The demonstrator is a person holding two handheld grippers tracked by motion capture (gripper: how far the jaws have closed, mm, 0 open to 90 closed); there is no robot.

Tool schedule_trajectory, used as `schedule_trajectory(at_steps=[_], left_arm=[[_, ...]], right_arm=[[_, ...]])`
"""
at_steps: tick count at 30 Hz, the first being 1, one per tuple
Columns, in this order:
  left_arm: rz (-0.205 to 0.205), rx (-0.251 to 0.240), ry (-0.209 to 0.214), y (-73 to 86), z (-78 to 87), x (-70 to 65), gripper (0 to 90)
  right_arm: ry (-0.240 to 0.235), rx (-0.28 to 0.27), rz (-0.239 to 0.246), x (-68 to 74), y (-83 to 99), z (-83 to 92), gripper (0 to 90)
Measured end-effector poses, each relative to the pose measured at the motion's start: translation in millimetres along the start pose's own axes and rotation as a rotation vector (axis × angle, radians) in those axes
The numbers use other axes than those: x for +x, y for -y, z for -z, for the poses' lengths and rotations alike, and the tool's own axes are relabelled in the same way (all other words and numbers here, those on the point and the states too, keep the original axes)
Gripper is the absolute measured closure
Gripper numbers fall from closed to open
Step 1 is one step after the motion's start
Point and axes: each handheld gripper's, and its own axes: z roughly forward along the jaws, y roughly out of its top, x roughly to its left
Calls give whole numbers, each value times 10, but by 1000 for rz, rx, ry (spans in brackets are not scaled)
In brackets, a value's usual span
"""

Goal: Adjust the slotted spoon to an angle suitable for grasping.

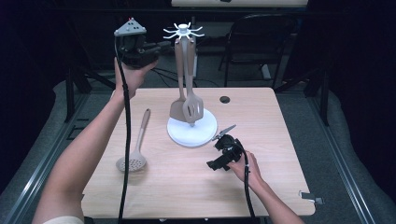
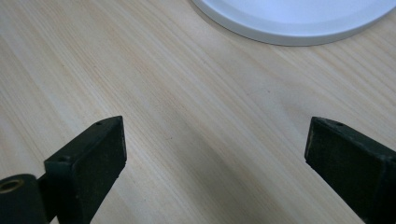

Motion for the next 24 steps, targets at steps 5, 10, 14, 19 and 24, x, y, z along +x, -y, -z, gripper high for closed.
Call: schedule_trajectory(at_steps=[5,10,14,19,24], left_arm=[[-2,-8,-13,-73,-5,9,900],[6,-2,-28,-98,-24,50,900],[7,-2,-41,-104,-48,64,900],[6,7,-61,-110,-67,102,900],[17,8,-72,-103,-87,147,900]], right_arm=[[-8,-8,-14,13,0,-9,53],[-9,-13,-14,12,4,-10,54],[0,-15,-3,2,7,-10,54],[-2,-20,-17,15,9,-14,54],[-8,-24,-23,19,9,-17,54]])
